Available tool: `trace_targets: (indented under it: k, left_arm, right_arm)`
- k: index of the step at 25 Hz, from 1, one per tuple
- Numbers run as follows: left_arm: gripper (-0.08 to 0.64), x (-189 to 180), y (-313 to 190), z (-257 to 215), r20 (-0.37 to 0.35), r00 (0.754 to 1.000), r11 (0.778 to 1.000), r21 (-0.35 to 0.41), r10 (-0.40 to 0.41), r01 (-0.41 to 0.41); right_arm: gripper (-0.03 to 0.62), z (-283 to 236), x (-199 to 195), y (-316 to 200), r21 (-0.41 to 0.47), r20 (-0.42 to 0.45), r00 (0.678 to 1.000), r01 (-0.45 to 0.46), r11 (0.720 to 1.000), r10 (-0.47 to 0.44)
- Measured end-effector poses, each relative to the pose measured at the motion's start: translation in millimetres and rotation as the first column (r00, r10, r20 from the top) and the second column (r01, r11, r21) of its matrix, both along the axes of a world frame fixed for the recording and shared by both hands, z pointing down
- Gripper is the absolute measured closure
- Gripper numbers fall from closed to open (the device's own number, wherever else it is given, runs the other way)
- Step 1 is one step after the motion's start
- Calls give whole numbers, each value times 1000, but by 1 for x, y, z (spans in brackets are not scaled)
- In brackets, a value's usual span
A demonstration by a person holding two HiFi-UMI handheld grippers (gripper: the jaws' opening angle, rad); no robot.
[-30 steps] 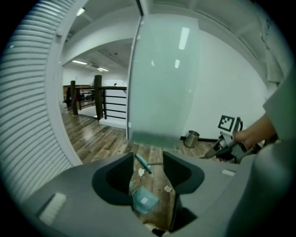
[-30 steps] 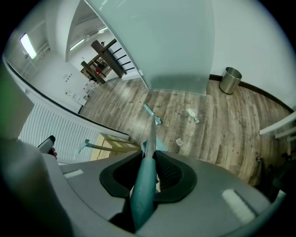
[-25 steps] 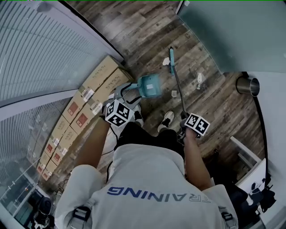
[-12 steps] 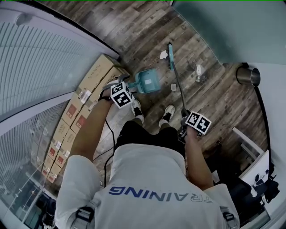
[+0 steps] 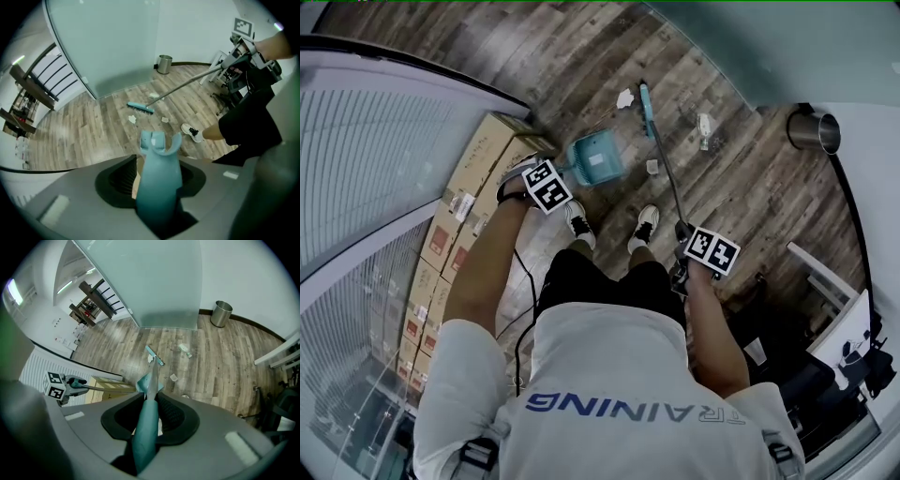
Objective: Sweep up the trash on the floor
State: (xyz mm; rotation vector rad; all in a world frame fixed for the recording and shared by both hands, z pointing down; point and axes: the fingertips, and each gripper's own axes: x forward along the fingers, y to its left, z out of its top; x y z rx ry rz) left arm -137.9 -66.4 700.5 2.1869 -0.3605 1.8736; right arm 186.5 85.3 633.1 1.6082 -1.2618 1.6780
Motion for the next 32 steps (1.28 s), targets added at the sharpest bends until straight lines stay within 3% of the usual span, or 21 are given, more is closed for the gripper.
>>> trace_targets:
  k: [3, 5, 12, 17, 24, 26, 29, 32]
  left_arm:
    - [431, 5, 12, 1, 41, 996, 996, -53, 79, -77]
    - [467, 9, 14, 1, 46, 992, 993, -44, 116, -114]
    - [469, 30, 21, -2, 40, 996, 997, -9, 80, -80]
    - [469, 32, 20, -1, 46, 996, 997, -17, 76, -76]
    - [469, 35, 18, -3, 44, 996, 997, -7, 77, -77]
    - [469, 36, 18, -3, 46, 996, 997, -6, 79, -79]
    - [469, 36, 17, -3, 43, 996, 997, -7, 79, -79]
    - [469, 33, 15, -2, 42, 996, 997, -6, 79, -78]
  right_arm:
    - [488, 4, 12, 8, -13, -4, 1000, -23, 1000, 23]
    - [486, 8, 20, 13, -18, -11, 999, -36, 999, 36]
    - [486, 18, 72, 20, -42, -83, 996, -35, 999, 31]
    - [486, 24, 132, 8, -63, -206, 978, -48, 997, 35]
    - [486, 45, 195, -15, -126, -386, 922, -33, 991, -18]
    - [486, 60, 201, -17, -167, -391, 920, -42, 985, -27]
    - [486, 80, 190, -16, -215, -318, 948, -73, 974, 1]
    - [486, 84, 166, -16, -225, -293, 955, -20, 974, -48]
